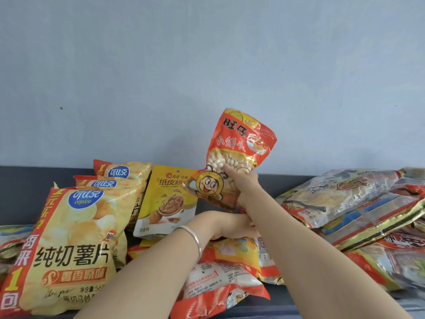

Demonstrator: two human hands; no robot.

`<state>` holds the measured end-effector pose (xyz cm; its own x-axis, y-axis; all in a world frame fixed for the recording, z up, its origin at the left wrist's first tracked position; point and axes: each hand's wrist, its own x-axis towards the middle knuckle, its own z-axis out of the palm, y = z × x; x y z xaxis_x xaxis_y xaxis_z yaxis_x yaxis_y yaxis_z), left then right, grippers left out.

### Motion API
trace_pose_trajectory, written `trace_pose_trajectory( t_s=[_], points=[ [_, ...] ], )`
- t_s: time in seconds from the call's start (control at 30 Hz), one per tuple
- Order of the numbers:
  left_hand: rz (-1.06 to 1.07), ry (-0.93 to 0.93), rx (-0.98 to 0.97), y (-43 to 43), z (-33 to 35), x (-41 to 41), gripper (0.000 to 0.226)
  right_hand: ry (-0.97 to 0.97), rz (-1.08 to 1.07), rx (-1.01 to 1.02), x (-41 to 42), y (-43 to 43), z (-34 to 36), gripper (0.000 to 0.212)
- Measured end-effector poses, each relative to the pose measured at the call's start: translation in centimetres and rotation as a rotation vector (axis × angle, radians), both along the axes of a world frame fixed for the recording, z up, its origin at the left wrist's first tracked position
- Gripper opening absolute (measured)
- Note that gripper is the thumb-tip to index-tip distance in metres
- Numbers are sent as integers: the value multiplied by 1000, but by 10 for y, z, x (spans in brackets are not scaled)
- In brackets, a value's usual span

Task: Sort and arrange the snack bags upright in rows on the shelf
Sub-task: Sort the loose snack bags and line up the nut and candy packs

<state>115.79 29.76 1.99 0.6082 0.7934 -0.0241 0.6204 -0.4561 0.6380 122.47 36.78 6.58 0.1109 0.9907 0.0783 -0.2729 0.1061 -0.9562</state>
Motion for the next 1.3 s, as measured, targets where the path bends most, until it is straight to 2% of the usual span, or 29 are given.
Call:
trace_pose_trajectory(
  t_s=[0.07,0.17,0.23,0.3,0.37,0.47,0.53,0.6,0.67,0.77,0.9,1.0,1.17,1.23,1.3],
  points=[
    [-30,26,-43,5,4,-17,51,-61,-89,2,9,7,-9,77],
    [168,11,-75,13,14,-43,39,-102,-140,36,15,13,-17,68],
    [332,-124,-19,20,20,-55,28,-187,-170,81,14,14,-19,63],
    [548,-326,14,26,23,-60,28,-365,-234,135,13,15,-22,58],
    [718,-414,155,34,24,-64,28,-502,-285,179,14,18,-25,56],
    [838,-438,397,49,20,-65,12,-592,-294,191,20,23,-30,56],
    [802,-459,429,58,18,-61,36,-651,-288,163,27,26,-32,57],
    [686,-478,377,63,15,-54,63,-682,-275,103,36,30,-34,58],
    [589,-454,328,67,11,-44,78,-736,-249,23,43,33,-34,65],
    [556,-375,256,75,4,-35,83,-863,-156,-58,45,40,-37,63],
    [591,-336,195,79,-3,-28,87,-852,-163,-18,40,43,-40,48],
    [575,-316,155,79,-3,-27,92,-763,-191,15,39,46,-40,44],
    [496,-236,19,68,-7,-31,90,-794,-198,-109,32,46,-44,69],
    [481,-206,-14,63,-7,-34,89,-920,-265,-115,28,41,-44,75],
    [481,-175,9,57,-5,-36,86,-1088,-340,-30,26,33,-42,78]
  ],
)
